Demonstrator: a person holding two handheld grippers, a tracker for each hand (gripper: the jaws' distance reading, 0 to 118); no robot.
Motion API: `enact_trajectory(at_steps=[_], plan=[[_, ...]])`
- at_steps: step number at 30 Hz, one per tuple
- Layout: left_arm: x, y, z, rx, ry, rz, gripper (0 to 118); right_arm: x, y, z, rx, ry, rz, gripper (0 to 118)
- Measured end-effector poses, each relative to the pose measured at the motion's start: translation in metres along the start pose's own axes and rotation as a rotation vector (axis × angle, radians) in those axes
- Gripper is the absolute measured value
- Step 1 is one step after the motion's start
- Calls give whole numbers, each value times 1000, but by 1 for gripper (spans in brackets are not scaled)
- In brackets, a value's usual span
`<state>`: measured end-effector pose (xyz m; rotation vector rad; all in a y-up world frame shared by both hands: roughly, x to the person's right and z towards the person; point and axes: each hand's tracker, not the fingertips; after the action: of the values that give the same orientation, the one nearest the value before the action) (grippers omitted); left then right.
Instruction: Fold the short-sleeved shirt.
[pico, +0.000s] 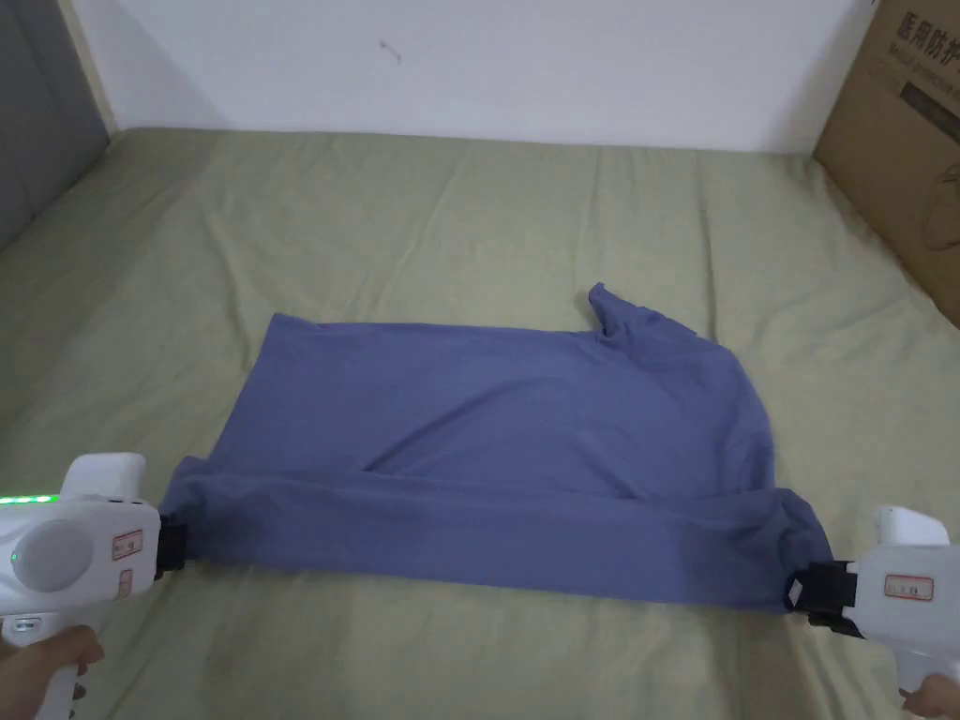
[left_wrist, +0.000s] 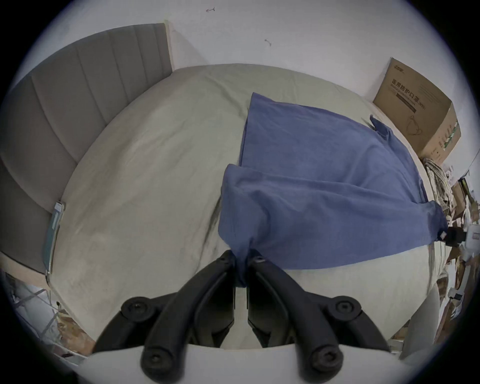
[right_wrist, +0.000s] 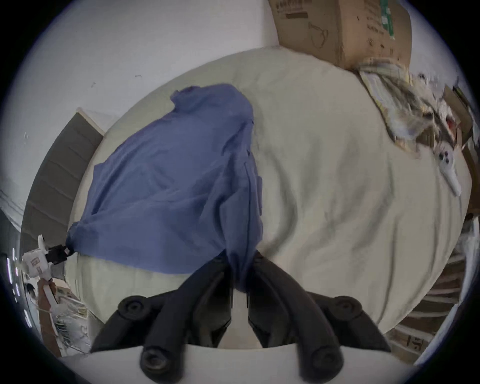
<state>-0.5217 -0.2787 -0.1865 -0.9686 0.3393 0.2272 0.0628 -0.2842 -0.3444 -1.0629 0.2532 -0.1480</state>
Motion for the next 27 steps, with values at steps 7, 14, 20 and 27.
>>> enact_trajectory(at_steps=[7,14,20,27], plan=[[1,3,28,43,7,-59,6,-12,11,23,11,-3,70,10],[-7,-4,41,36,21,-76,6,3,-16,39,-17,17,74,10],[-21,-67,44,-60,43,-99,6,18,-60,29,-104,0,46,10],[-32,-92,23,-122,113,-167,82,18,-70,28,-73,-82,111,66]])
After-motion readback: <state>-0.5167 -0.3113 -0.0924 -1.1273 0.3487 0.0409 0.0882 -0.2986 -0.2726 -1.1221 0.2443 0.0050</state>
